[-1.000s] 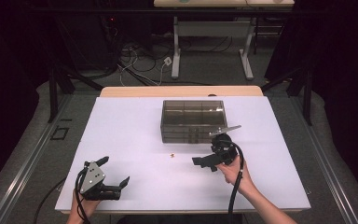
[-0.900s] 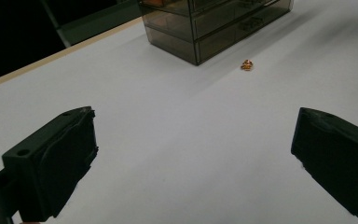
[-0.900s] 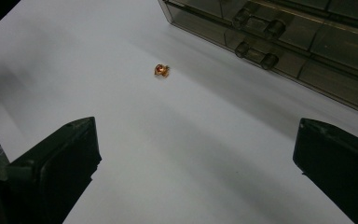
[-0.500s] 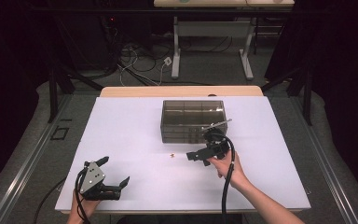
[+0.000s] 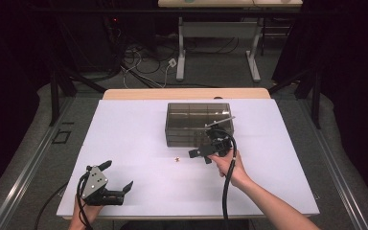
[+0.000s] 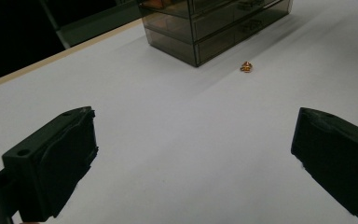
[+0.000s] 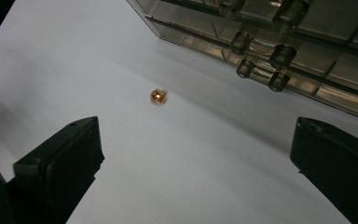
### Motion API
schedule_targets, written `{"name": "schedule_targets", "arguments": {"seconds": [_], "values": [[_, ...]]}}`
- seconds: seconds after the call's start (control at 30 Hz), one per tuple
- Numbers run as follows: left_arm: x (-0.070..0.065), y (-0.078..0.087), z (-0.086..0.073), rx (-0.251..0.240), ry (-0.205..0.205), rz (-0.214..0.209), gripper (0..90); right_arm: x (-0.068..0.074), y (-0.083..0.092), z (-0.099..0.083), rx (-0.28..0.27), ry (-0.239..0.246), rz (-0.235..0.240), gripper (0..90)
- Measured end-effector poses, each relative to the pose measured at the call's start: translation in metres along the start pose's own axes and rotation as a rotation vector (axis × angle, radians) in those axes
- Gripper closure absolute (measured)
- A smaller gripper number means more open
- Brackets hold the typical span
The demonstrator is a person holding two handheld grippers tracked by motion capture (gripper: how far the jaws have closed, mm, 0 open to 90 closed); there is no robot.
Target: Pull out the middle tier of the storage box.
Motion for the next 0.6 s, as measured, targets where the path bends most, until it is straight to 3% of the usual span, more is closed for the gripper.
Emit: {"name": "schedule_targets", "arguments": {"seconds": [0.2,0.33,0.53,0.57,0.6], "values": [[0.001,0.000,0.000,-0.002,-0.002,0.005,0.0,0.000,-0.004,0.008,0.030,-0.048,-0.025,0.3],[0.000,0.000,0.000,-0.001,0.009,-0.002,0.0,-0.001,-0.007,0.012,0.037,-0.051,-0.019,0.7],[0.001,0.000,0.000,-0.003,0.006,-0.003,0.0,-0.002,-0.008,0.021,0.040,-0.078,-0.032,7.1],[0.001,0.000,0.000,-0.003,0.007,0.000,0.0,-0.003,-0.008,0.021,0.072,-0.093,-0.067,12.6],[0.001,0.000,0.000,-0.004,0.006,0.000,0.0,-0.003,-0.010,0.022,0.050,-0.099,-0.062,13.8]]}}
Point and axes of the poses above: each handheld gripper's, and its own axes: y roughly backward along the jaws, z roughly out of its top, x roughly to its left, the point moved 5 cm from there along -y, roughly forward along the jaws
